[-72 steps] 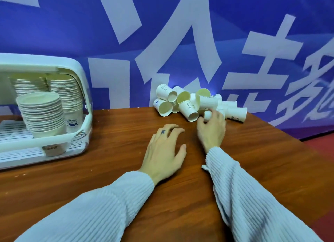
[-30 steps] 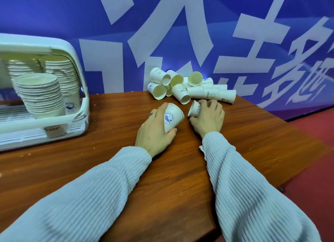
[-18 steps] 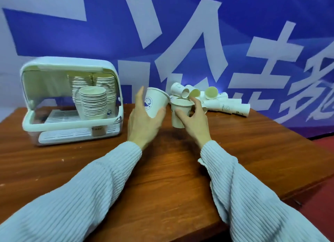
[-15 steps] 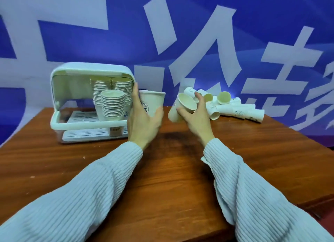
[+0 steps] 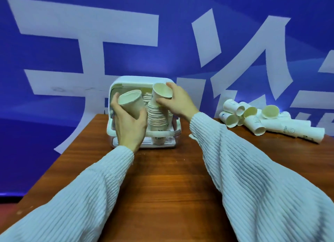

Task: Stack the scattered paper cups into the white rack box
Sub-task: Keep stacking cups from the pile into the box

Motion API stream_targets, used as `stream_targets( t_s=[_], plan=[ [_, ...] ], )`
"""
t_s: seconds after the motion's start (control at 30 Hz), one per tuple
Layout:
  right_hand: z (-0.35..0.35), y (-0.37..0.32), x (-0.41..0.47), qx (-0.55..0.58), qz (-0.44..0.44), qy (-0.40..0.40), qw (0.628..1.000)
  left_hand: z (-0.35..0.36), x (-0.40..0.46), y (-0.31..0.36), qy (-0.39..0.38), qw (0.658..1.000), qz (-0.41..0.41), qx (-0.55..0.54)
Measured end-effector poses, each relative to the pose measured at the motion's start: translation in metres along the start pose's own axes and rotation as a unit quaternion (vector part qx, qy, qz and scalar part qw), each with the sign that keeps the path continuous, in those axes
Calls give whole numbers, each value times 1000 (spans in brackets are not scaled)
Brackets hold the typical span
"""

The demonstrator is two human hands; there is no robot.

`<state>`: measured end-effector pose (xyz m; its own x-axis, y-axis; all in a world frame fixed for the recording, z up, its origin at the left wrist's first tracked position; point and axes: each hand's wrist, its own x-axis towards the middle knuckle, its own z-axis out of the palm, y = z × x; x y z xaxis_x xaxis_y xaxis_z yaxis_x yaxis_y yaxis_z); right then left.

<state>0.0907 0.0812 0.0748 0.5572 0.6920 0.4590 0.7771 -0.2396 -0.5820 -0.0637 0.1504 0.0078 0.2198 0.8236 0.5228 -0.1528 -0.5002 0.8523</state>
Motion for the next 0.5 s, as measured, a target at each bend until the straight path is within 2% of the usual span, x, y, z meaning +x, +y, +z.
stream_targets(
  t_s=[0.13,0.2,0.27,0.37,0.5],
  plan=[
    [-1,0,8,-89,-9,-132,987,1,8,-6,-6,1000,2,-4],
    [0,4,6,-108,11,-172,979,4,12,-7,-9,1000,-1,-17],
    [5,10,0,-98,9,-171,980,7,17,-4,0,1000,6,-23],
    [17,21,-8,-57,9,-118,991,12,30,5,6,999,25,-30],
    [26,28,-12,26,51,-100,993,25,49,16,-50,997,39,-45]
  ],
)
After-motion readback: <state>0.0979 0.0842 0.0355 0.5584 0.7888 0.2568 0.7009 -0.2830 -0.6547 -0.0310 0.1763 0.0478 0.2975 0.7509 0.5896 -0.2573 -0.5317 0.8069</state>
